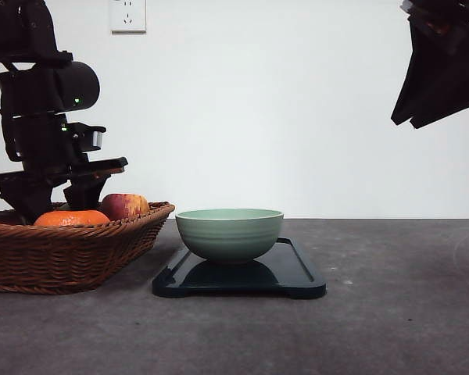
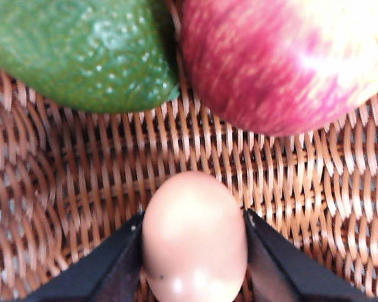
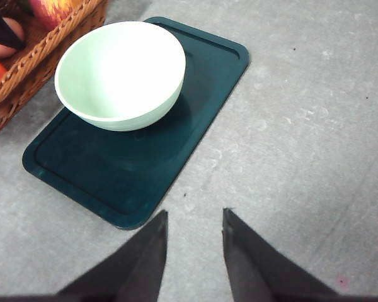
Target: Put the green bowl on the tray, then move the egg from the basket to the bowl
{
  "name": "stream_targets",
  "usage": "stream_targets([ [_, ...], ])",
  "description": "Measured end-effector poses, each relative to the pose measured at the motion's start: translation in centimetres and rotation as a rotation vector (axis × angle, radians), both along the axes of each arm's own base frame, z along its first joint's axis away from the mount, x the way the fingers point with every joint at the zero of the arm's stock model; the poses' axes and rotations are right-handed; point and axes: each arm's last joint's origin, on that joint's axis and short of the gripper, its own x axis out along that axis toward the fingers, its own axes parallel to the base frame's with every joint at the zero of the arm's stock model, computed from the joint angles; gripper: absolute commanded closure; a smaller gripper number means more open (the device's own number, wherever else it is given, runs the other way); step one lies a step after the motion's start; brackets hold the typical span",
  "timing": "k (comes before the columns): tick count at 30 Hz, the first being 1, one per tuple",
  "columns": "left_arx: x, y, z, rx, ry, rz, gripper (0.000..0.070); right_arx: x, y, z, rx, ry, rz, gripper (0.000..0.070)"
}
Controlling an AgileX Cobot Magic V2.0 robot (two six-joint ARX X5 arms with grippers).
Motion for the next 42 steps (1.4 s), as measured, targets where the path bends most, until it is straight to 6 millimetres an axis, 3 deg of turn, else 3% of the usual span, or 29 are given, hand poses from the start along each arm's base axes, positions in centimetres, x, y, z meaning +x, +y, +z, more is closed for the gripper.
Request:
stream_targets([
  [5,-0.7,0.2,1.7,-0.005,-0.024,0.000,0.0494,0.0,0.0,0.0,0.000,0.000,0.000,0.0529],
  [17,-4.1,0.6,9.4,-0.067,-0.254,-0.012,0.0517,0.0,0.0,0.0,0.000,0.000,0.000,0.0529],
  [24,-5.8,-1.0,13.4,-0.340,-0.407,-0.177,0.0514,0.0,0.0,0.0,0.001,-0.001,0.000,0.0529],
  [34,-6.3,-5.1,13.6,-0.419,-0.441,-0.281,0.0512,0.0,0.0,0.1,0.003,-0.007,0.000,0.0529],
  [42,-5.6,-9.0,11.3,-0.336,-0.444,-0.319,0.0513,0.0,0.0,0.1,0.003,-0.007,0.000,0.0529],
])
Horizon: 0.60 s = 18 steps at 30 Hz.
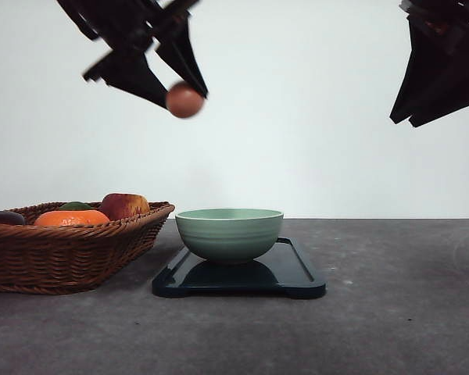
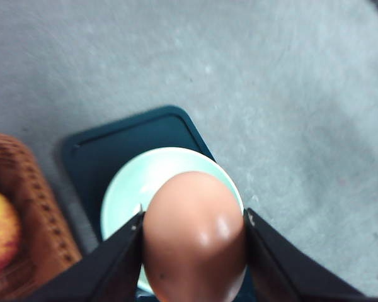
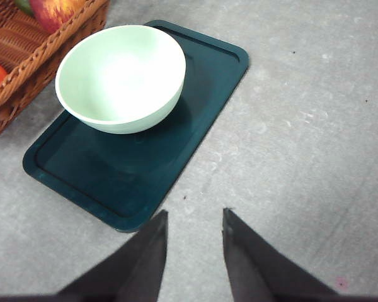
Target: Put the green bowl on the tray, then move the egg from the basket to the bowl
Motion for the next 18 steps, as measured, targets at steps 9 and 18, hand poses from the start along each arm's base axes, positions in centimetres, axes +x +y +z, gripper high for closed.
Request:
stream_targets([
  [9,1.1,-3.6,-3.4,0.064,-0.014,-0.030,0.0513,0.0,0.0,-0.1,-0.003,0.007,0.001,0.0529],
  [18,2.6,-5.2,-7.7,0.132,0.041,-0.028,0.0513,-0.1,0.0,-0.1,-0.007,0.016,0.001,0.0529],
])
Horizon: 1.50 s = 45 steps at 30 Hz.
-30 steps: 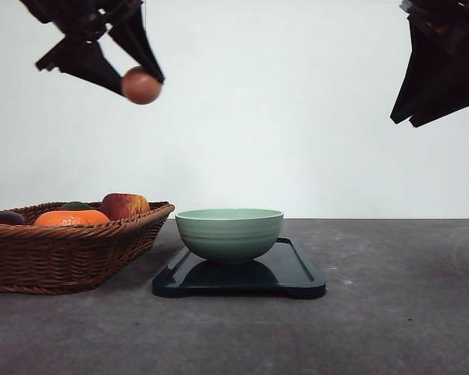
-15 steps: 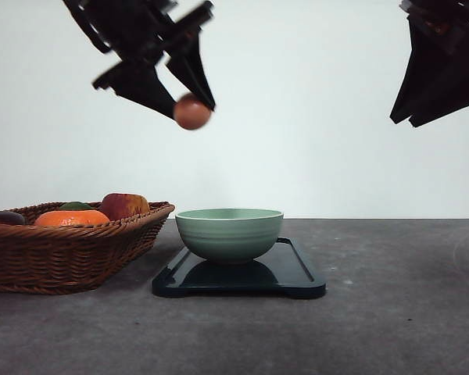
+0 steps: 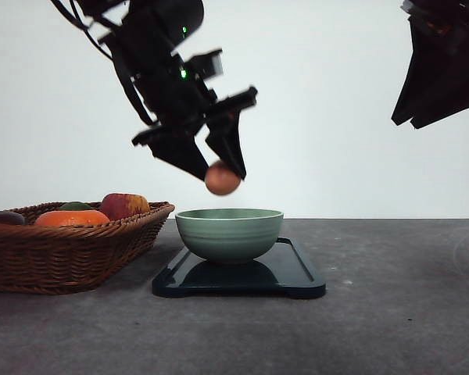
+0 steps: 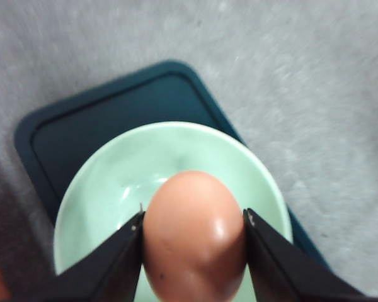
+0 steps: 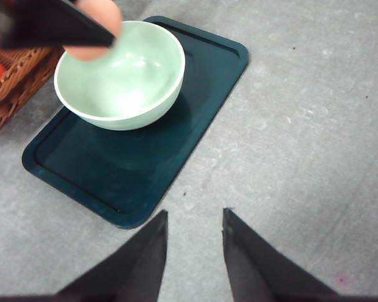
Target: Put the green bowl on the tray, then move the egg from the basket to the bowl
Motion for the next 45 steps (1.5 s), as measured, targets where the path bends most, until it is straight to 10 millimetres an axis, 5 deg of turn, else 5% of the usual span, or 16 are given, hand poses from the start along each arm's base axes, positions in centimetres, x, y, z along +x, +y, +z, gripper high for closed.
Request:
stream_targets([
  [7,0.9,-0.6,-2.8,0.042,0.026,0.012,0.0513,-0.1,0.0,-0.1,-0.007,0.016,0.000,0.0529],
  [24,1.8,-1.1,-5.6,0.072,0.041,0.026,0.0512,-0.1,-0.1,-0.2,-0.009,0.021,0.000,0.0529],
  [27,1.8,-1.2,-5.5,0.071,0.039,0.025,0.0491,-0.1,-0.1,-0.2,-0.009,0.021,0.000,0.0529],
  [30,1.7,-1.3,-5.5,0.072,0.039,0.022,0.0390,-0.1,-0.1,-0.2,-0.009,0.021,0.000,0.0529],
  [38,1.6,-1.4,-5.2,0.094,0.072,0.017,0.0382,-0.1,-0.1,-0.2,-0.009,0.022,0.000,0.0529],
  [45,2.4,-2.1,-2.5,0.063,0.034,0.019,0.0378,-0.2,-0.1,-0.2,-0.011,0.026,0.000,0.0529],
])
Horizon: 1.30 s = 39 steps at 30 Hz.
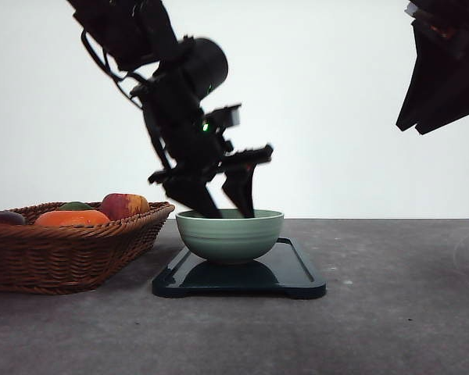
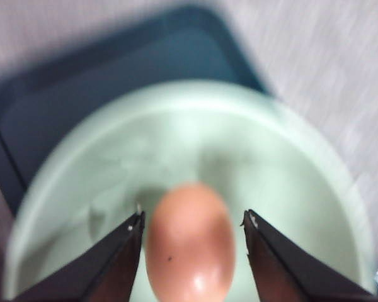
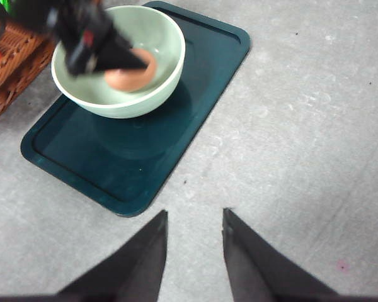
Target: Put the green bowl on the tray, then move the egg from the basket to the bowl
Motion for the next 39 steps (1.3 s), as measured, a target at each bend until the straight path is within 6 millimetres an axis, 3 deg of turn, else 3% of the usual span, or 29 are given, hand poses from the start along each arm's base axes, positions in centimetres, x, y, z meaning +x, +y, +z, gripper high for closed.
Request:
stream_targets([
  [6,-0.5,0.3,1.9,-0.003,0.012,0.011,0.0378,-0.1,0.0,-0.1,-0.006,0.013,0.000,0.0529],
  [15,-3.9,2.6,9.0,-0.046,-0.051,0.011,0.0378,-0.1,0.0,-0.1,-0.005,0.013,0.000,0.0529],
  [21,-6.0,4.1,11.7,-0.083,-0.106,0.013,0.0379,-0.1,0.0,-0.1,-0.006,0.012,0.000,0.0529],
  [28,-10.8,7.5,12.0,-0.101,-0.134,0.019,0.0379,-0.1,0.0,-0.1,-0.006,0.013,0.000,0.0529],
  [39,-18.3,15.3,9.5,-0.151,-0.209,0.161,0.0379,-0.1,0.0,-0.1,-0.006,0.013,0.000,0.0529],
])
